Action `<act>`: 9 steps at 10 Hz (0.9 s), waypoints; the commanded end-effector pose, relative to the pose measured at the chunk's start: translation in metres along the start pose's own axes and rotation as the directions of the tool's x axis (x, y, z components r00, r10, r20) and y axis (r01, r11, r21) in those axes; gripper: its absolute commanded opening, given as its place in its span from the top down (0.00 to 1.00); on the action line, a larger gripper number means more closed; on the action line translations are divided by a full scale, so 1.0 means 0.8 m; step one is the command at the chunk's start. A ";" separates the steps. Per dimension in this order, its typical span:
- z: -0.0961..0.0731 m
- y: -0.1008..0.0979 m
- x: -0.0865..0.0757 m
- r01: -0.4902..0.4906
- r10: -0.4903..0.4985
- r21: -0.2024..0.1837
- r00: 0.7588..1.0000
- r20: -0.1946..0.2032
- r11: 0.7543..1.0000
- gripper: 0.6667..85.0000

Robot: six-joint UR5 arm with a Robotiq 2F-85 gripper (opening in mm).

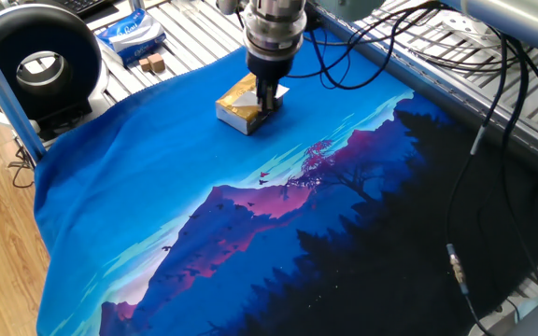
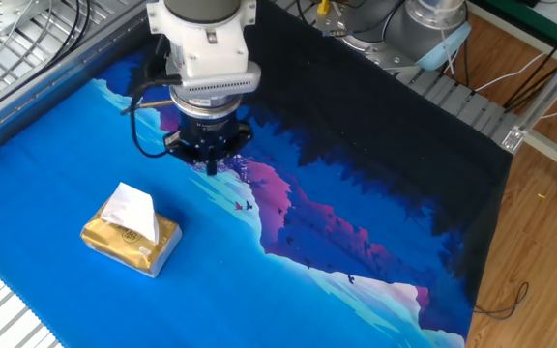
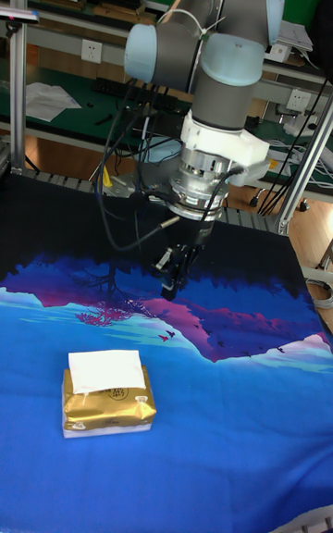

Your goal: Pull out a napkin

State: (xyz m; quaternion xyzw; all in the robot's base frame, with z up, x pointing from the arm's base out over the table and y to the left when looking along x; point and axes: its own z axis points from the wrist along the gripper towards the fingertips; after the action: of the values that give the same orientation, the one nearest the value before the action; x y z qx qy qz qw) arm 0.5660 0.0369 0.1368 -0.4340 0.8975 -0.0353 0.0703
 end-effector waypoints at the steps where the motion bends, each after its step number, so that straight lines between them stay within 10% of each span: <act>1: -0.004 -0.036 -0.021 -0.167 0.159 0.096 0.984 0.083 0.981 1.00; 4: -0.004 0.008 -0.040 -0.288 0.293 -0.061 0.950 0.112 0.956 1.00; 6: -0.002 0.000 -0.006 -0.279 0.279 -0.007 0.960 0.019 0.960 1.00; 9: -0.002 -0.017 -0.005 -0.314 0.313 0.045 0.949 0.031 0.948 1.00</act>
State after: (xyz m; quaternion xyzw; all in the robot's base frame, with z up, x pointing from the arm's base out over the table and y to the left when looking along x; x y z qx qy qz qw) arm 0.5757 0.0374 0.1388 -0.3093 0.9459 -0.0317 0.0929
